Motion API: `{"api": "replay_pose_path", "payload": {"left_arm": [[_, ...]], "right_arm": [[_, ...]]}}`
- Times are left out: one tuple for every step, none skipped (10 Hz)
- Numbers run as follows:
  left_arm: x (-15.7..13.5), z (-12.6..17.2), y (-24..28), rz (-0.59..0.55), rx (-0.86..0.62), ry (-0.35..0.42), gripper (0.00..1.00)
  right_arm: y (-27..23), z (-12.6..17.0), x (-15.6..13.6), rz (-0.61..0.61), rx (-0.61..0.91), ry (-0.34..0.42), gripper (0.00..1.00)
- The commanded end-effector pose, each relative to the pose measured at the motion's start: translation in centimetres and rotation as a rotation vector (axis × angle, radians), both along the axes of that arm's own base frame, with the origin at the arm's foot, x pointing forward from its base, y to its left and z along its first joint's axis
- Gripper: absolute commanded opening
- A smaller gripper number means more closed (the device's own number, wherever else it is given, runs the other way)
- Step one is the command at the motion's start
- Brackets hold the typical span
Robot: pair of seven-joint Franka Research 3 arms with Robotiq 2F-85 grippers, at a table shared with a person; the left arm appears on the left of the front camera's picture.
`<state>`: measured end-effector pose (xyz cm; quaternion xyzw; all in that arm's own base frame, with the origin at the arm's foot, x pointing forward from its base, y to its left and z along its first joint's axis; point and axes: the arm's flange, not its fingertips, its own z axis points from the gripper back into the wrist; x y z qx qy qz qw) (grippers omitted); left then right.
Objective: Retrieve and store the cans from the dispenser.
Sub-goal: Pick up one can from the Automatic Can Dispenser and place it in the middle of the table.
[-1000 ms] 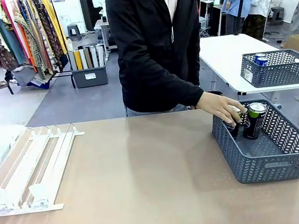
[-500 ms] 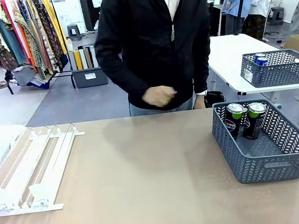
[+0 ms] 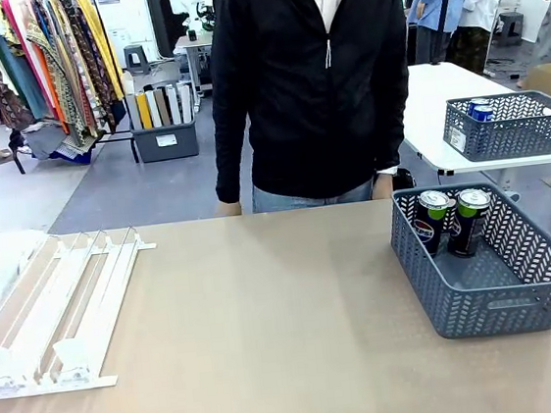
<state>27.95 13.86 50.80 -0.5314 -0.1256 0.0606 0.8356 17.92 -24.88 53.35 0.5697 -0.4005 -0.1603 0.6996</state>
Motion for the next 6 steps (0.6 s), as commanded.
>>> {"api": "replay_pose_path", "payload": {"left_arm": [[-0.21,-0.17,0.16,-0.015,0.0,-0.014,1.0],[-0.21,-0.17,0.16,-0.015,0.0,-0.014,1.0],[-0.21,-0.17,0.16,-0.015,0.0,-0.014,1.0],[-0.21,-0.17,0.16,-0.015,0.0,-0.014,1.0],[-0.21,-0.17,0.16,-0.015,0.0,-0.014,1.0],[-0.21,-0.17,0.16,-0.015,0.0,-0.014,1.0]], "right_arm": [[0.07,0.24,0.23,0.0,-0.002,-0.038,1.0],[0.07,0.24,0.23,0.0,-0.002,-0.038,1.0],[0.07,0.24,0.23,0.0,-0.002,-0.038,1.0],[0.07,0.24,0.23,0.0,-0.002,-0.038,1.0],[0.07,0.24,0.23,0.0,-0.002,-0.038,1.0],[0.07,0.24,0.23,0.0,-0.002,-0.038,1.0]]}}
